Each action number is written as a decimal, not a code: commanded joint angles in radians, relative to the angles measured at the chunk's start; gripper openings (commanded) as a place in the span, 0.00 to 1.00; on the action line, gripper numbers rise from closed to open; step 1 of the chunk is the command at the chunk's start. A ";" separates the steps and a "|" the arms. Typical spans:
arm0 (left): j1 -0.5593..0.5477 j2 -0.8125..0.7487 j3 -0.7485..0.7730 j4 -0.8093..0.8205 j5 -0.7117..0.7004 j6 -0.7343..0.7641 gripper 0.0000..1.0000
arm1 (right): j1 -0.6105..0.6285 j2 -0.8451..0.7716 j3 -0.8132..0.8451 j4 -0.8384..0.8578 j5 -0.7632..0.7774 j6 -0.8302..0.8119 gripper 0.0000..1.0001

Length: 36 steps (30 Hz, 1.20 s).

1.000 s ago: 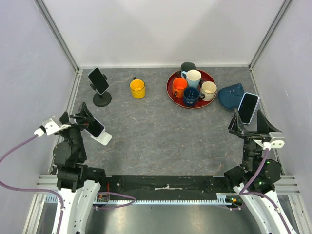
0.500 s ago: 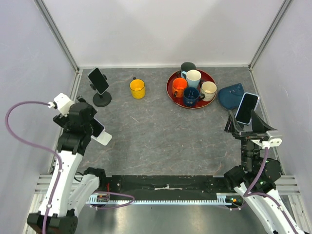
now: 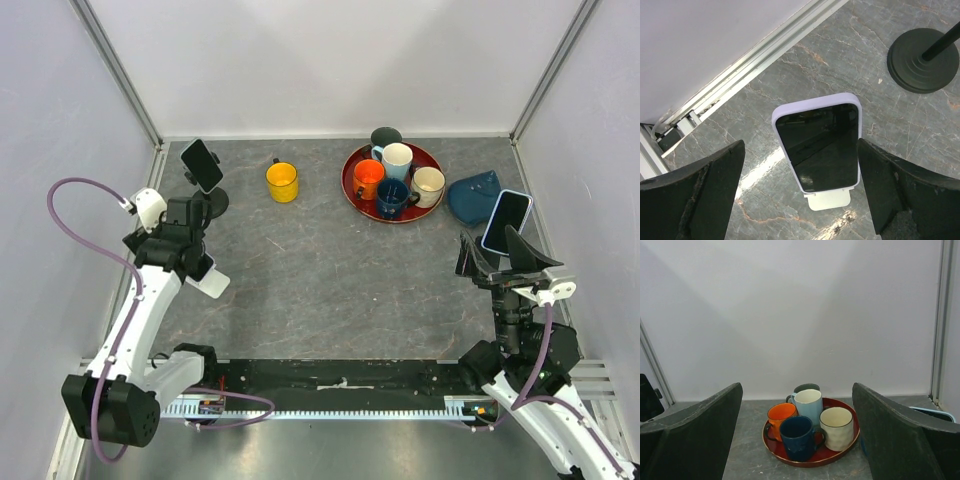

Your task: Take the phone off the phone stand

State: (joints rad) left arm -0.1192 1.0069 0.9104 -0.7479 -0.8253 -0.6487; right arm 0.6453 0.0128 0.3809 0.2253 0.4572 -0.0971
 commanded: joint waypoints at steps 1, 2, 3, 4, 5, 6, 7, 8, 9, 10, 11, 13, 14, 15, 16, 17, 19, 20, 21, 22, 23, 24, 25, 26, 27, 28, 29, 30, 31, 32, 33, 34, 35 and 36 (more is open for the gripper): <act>0.006 0.025 0.044 -0.005 -0.061 -0.101 1.00 | 0.025 -0.008 0.042 -0.007 0.024 0.005 0.98; 0.006 0.036 0.041 -0.007 -0.067 -0.107 1.00 | 0.031 -0.010 0.042 -0.009 0.026 0.005 0.98; 0.006 0.041 0.039 -0.005 -0.077 -0.123 1.00 | 0.034 -0.008 0.044 -0.010 0.029 0.004 0.98; 0.006 0.045 0.041 -0.002 -0.081 -0.130 1.00 | 0.037 -0.010 0.044 -0.011 0.031 0.002 0.98; 0.006 0.053 0.041 0.001 -0.084 -0.138 1.00 | 0.043 -0.010 0.046 -0.012 0.032 0.000 0.98; 0.007 0.064 0.041 0.002 -0.086 -0.156 1.00 | 0.047 -0.008 0.044 -0.012 0.035 -0.003 0.98; 0.007 0.068 0.042 0.004 -0.084 -0.166 1.00 | 0.051 -0.008 0.044 -0.012 0.037 -0.003 0.98; 0.007 0.073 0.042 0.007 -0.084 -0.175 1.00 | 0.054 -0.008 0.044 -0.012 0.037 -0.004 0.98; 0.007 0.079 0.041 0.010 -0.086 -0.190 1.00 | 0.056 -0.008 0.044 -0.012 0.035 -0.004 0.98; 0.009 0.079 0.038 0.016 -0.086 -0.192 1.00 | 0.057 -0.008 0.044 -0.012 0.034 -0.006 0.98; 0.009 0.081 0.035 0.025 -0.089 -0.193 1.00 | 0.059 -0.008 0.044 -0.014 0.034 -0.006 0.98; 0.009 0.081 0.027 0.050 -0.090 -0.195 1.00 | 0.062 -0.010 0.044 -0.014 0.037 -0.009 0.98; 0.009 0.079 0.024 0.061 -0.094 -0.197 1.00 | 0.062 -0.008 0.044 -0.014 0.035 -0.010 0.98; 0.010 0.079 0.021 0.076 -0.098 -0.200 1.00 | 0.062 -0.008 0.044 -0.014 0.035 -0.010 0.98; 0.010 0.082 0.013 0.085 -0.098 -0.203 1.00 | 0.063 -0.010 0.042 -0.014 0.037 -0.010 0.98; 0.012 0.082 0.012 0.091 -0.101 -0.204 1.00 | 0.063 -0.008 0.042 -0.015 0.037 -0.010 0.98; 0.013 0.093 0.012 0.102 -0.106 -0.207 1.00 | 0.066 -0.010 0.042 -0.014 0.037 -0.012 0.98; 0.013 0.096 0.012 0.102 -0.107 -0.210 1.00 | 0.065 -0.008 0.042 -0.014 0.037 -0.012 0.98; 0.015 0.101 0.012 0.102 -0.110 -0.215 1.00 | 0.065 -0.010 0.041 -0.014 0.040 -0.013 0.99; 0.015 0.105 0.012 0.101 -0.112 -0.218 1.00 | 0.068 -0.008 0.041 -0.014 0.041 -0.015 0.98; 0.015 0.111 0.010 0.102 -0.113 -0.221 1.00 | 0.068 -0.008 0.042 -0.014 0.040 -0.016 0.98; 0.016 0.113 0.010 0.102 -0.118 -0.227 1.00 | 0.068 -0.008 0.041 -0.014 0.043 -0.016 0.98; 0.018 0.114 0.005 0.102 -0.123 -0.230 1.00 | 0.068 -0.008 0.041 -0.014 0.044 -0.016 0.98; 0.018 0.122 0.004 0.102 -0.126 -0.232 1.00 | 0.070 -0.008 0.039 -0.014 0.044 -0.016 0.98; 0.021 0.124 0.001 0.104 -0.129 -0.238 1.00 | 0.071 -0.008 0.039 -0.012 0.046 -0.018 0.98; 0.021 0.127 -0.001 0.104 -0.130 -0.241 1.00 | 0.071 -0.008 0.039 -0.012 0.046 -0.018 0.98; 0.023 0.130 -0.001 0.104 -0.130 -0.244 1.00 | 0.071 -0.010 0.039 -0.012 0.044 -0.018 0.98; 0.023 0.134 -0.004 0.104 -0.132 -0.253 1.00 | 0.073 -0.008 0.039 -0.012 0.046 -0.021 0.98; 0.023 0.134 -0.008 0.102 -0.132 -0.258 1.00 | 0.073 -0.010 0.039 -0.012 0.046 -0.020 0.98; 0.023 0.136 -0.010 0.102 -0.133 -0.264 1.00 | 0.073 -0.008 0.039 -0.011 0.047 -0.019 0.98; 0.023 0.137 -0.013 0.104 -0.133 -0.273 1.00 | 0.074 -0.008 0.039 -0.011 0.049 -0.023 0.98; 0.023 0.139 -0.018 0.104 -0.135 -0.276 1.00 | 0.074 -0.008 0.038 -0.011 0.049 -0.021 0.98; 0.024 0.140 -0.021 0.104 -0.133 -0.279 1.00 | 0.074 -0.010 0.038 -0.011 0.052 -0.023 0.98; 0.024 0.144 -0.024 0.104 -0.133 -0.285 1.00 | 0.074 -0.008 0.038 -0.011 0.052 -0.023 0.98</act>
State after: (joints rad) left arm -0.1017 1.1423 0.8997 -0.6781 -0.8902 -0.8490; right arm 0.7116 0.0128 0.3897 0.2070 0.4953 -0.1081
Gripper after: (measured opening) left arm 0.995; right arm 0.982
